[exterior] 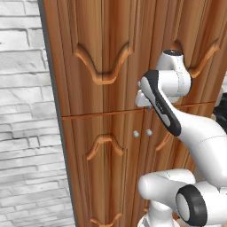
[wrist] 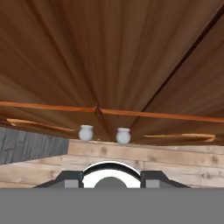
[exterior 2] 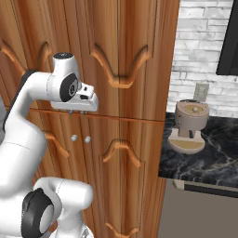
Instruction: Retrieve the pan from the cabinet, then place the raw meat into the pan to avoid contamination.
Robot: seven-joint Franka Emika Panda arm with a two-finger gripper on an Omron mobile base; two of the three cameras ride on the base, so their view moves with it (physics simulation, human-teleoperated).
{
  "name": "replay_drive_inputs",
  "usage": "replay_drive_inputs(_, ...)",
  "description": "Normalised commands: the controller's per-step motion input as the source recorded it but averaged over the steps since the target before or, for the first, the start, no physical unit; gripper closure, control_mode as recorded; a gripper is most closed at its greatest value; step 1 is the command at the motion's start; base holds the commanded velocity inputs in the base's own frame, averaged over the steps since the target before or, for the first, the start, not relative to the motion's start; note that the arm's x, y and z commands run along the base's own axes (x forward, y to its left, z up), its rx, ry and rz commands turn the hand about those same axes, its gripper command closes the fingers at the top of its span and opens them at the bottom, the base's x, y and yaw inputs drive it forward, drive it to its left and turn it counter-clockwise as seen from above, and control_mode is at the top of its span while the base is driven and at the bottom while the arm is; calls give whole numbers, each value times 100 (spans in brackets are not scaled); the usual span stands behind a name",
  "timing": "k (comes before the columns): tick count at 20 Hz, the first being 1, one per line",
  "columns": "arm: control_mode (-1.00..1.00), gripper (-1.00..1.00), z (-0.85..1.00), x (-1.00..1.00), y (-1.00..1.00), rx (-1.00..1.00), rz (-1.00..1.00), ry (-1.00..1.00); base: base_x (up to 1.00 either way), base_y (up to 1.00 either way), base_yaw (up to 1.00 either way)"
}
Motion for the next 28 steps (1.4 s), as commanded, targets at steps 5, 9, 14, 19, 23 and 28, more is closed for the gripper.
replay_drive_inputs(5, -100, -100, 9, -2, 0, -1, 0, -6, 0, 0, 0)
replay_drive_inputs(9, -100, -100, 40, -9, 0, -2, -1, -25, 0, 0, 0)
replay_drive_inputs(14, -100, -100, 43, -3, 0, -5, -1, -25, 0, 0, 0)
replay_drive_inputs(19, -100, -100, 41, 0, 0, -4, -5, -19, 0, 0, 0)
replay_drive_inputs(23, -100, -100, 45, 0, 0, 0, -5, -12, 0, 0, 0)
replay_drive_inputs(28, -100, -100, 30, 0, 0, 0, -4, -4, 0, 0, 0)
